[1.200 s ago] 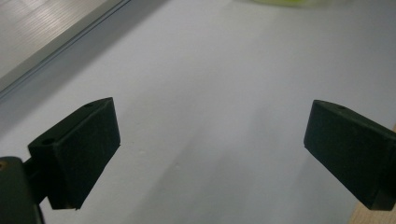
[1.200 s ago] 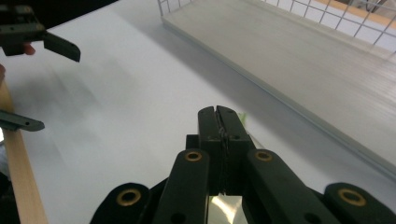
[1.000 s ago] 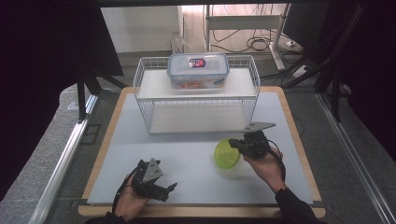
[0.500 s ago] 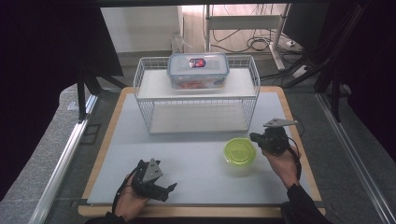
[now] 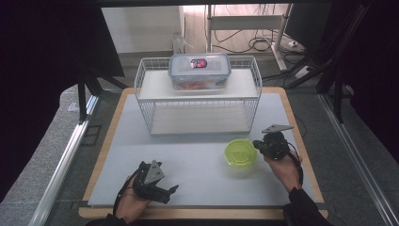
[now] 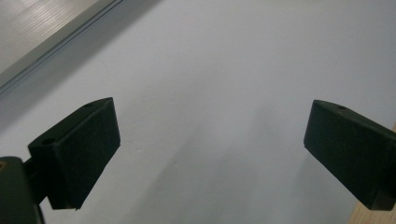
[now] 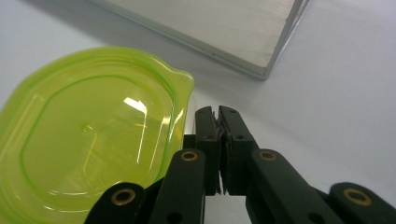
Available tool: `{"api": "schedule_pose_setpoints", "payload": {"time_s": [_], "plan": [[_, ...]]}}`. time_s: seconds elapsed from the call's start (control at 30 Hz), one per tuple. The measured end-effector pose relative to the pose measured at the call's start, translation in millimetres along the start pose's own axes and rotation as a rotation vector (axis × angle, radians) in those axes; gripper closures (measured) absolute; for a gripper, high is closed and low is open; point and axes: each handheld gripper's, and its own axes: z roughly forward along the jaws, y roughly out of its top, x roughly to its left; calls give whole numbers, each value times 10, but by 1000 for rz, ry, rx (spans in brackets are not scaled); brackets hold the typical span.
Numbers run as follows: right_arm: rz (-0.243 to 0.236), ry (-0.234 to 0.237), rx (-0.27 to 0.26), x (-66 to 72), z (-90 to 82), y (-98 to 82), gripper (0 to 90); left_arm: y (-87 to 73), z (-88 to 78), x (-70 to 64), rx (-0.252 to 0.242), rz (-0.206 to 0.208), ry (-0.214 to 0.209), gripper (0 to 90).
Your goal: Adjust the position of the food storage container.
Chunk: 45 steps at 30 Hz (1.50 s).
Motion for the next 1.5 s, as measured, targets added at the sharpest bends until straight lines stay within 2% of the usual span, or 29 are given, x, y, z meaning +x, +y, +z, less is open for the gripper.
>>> {"api": "schedule_pose_setpoints", "payload": {"time_s": [0.17,0.37,0.67,1.03,1.13,1.23,1.33,1.5], "plan": [[14,14,5,16,-18,-25,876,-2,5,-2,2,-2,-2,35],[24,60,19,87,-2,-51,884,2,7,-7,4,0,-2,35],[16,148,30,343,26,-60,884,2,4,-7,2,0,-1,35],[-22,253,29,688,61,-40,883,6,3,-6,1,4,0,35],[-36,246,34,705,74,-42,873,5,-1,-3,-1,5,-1,35],[-29,247,38,669,87,-58,856,5,-1,-4,-1,5,-1,35],[-67,210,31,647,70,-60,818,4,-2,-3,-1,5,-1,35],[-92,165,2,565,22,-66,698,0,-8,4,-2,2,-2,35]]}}
